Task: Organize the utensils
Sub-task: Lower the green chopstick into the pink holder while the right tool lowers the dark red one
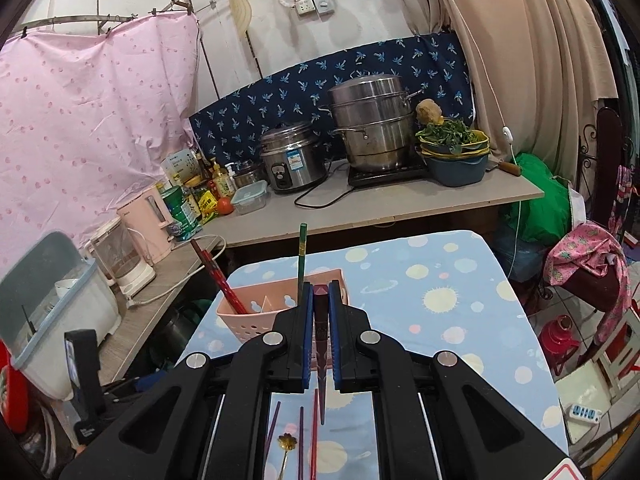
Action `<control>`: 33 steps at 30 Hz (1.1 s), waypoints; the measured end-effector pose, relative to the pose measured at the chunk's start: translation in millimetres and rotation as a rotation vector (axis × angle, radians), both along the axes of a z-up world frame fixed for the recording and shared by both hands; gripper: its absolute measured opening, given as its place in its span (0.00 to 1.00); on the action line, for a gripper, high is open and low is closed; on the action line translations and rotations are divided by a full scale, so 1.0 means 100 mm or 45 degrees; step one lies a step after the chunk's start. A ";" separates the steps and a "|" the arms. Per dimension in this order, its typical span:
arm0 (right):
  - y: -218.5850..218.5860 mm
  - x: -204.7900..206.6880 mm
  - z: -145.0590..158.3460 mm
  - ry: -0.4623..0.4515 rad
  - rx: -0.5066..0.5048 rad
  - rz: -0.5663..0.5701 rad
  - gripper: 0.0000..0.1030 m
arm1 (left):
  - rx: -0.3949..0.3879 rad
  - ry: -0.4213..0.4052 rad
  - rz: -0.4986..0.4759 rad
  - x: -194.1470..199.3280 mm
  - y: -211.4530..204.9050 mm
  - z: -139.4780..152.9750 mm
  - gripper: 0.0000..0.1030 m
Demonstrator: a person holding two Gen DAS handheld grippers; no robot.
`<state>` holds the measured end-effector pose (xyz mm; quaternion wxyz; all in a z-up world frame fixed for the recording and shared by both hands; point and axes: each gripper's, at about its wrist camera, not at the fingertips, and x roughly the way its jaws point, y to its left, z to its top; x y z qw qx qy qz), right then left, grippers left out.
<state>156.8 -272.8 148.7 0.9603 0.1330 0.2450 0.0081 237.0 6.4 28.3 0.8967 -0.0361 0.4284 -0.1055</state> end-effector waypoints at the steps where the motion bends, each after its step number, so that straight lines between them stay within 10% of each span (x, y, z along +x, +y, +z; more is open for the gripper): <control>1: 0.01 0.04 -0.01 0.004 -0.002 0.004 0.07 | 0.003 0.023 -0.004 0.04 -0.02 -0.08 0.42; 17: 0.08 0.60 -0.19 0.061 -0.015 0.041 0.07 | 0.013 0.200 0.011 0.86 -0.22 -0.81 0.40; 33: 0.11 0.73 -0.27 0.097 -0.014 0.050 0.07 | -0.011 0.252 0.012 0.96 -0.18 -0.97 0.07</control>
